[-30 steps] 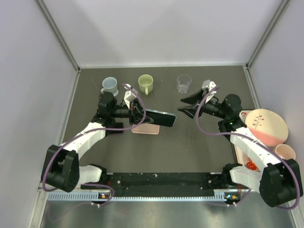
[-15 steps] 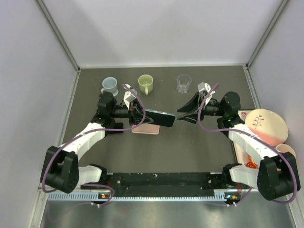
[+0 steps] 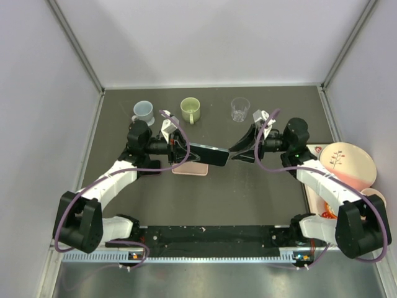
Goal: Take the phone out of the phone case
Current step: Remove the phone case from the phone.
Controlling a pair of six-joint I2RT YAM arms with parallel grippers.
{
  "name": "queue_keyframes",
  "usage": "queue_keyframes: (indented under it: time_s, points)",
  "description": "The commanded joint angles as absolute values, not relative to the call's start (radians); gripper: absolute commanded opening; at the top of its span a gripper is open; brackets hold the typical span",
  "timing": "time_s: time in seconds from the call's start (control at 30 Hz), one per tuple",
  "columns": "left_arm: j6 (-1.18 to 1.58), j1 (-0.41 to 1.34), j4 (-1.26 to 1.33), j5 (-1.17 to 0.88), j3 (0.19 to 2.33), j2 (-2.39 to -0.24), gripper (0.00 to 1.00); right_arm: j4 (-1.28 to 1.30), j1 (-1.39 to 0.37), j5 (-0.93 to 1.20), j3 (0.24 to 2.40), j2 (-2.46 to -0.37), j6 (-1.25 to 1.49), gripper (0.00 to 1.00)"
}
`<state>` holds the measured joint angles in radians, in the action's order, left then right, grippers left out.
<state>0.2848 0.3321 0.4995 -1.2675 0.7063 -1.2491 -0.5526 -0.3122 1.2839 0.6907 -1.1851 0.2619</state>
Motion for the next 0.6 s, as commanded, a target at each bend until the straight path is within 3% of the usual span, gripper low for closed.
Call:
queue_keyframes:
  time_s: [0.0,0.17,0.37,0.57]
  points:
    - [0.27,0.333,0.56,-1.298,0.742,-1.209,0.0,-0.538,-0.33,1.298,0.747,-1.198,0.219,0.37]
    - [0.27,0.333,0.56,-1.302,0.739,-1.209,0.0,-0.557,-0.328,1.321,0.756,-1.206,0.267,0.26]
    - [0.27,0.333,0.563,-1.315,0.738,-1.203,0.0,-0.595,-0.328,1.348,0.761,-1.213,0.31,0.24]
    - [0.27,0.334,0.566,-1.315,0.736,-1.203,0.0,-0.606,-0.328,1.362,0.761,-1.219,0.311,0.14]
